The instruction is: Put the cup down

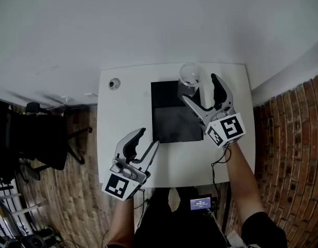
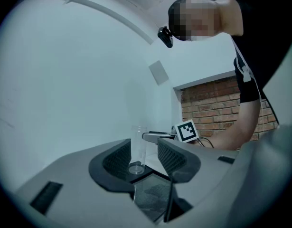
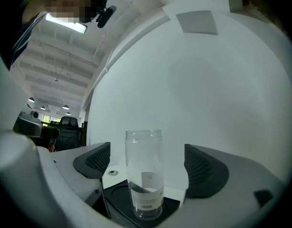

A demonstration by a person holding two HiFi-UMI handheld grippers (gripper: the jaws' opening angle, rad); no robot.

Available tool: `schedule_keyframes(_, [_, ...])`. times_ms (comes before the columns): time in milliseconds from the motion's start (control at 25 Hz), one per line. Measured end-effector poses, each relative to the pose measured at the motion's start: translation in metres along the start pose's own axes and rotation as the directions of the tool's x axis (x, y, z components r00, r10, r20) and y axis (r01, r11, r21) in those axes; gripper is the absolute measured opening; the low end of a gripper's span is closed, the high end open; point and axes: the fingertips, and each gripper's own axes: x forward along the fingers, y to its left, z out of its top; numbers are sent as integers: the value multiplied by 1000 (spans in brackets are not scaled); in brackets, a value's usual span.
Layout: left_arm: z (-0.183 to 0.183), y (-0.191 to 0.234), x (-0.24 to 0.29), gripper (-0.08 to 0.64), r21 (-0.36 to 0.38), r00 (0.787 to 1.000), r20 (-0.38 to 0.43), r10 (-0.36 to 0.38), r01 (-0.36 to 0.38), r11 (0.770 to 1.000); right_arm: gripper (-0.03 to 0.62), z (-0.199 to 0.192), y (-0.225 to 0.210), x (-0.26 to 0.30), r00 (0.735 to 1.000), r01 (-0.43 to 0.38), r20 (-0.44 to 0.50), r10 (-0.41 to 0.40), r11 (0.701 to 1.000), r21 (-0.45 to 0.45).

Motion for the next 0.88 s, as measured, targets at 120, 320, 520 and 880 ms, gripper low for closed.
schedule_keyframes(120, [5,-4,-6,166,9,1000,3,4,-4,1000,482,6,8,-21,1000,11,-11,-11,1000,25])
schedule_keyframes(320, [14,-16,-16,166,20,1000,8,-3,3,1000,479,20,28,-51,1000,2,-22,-2,1000,21])
schedule_keyframes(520, [25,-32,-26,166,38,1000,14,-18,17,999,419,30,55,-82,998,-19,-54,21,999,37])
schedule_keyframes(880, [42,-69,-49,166,61,998,27,-65,63,996,179,52,107,-140,997,-35,-66,37,999,32])
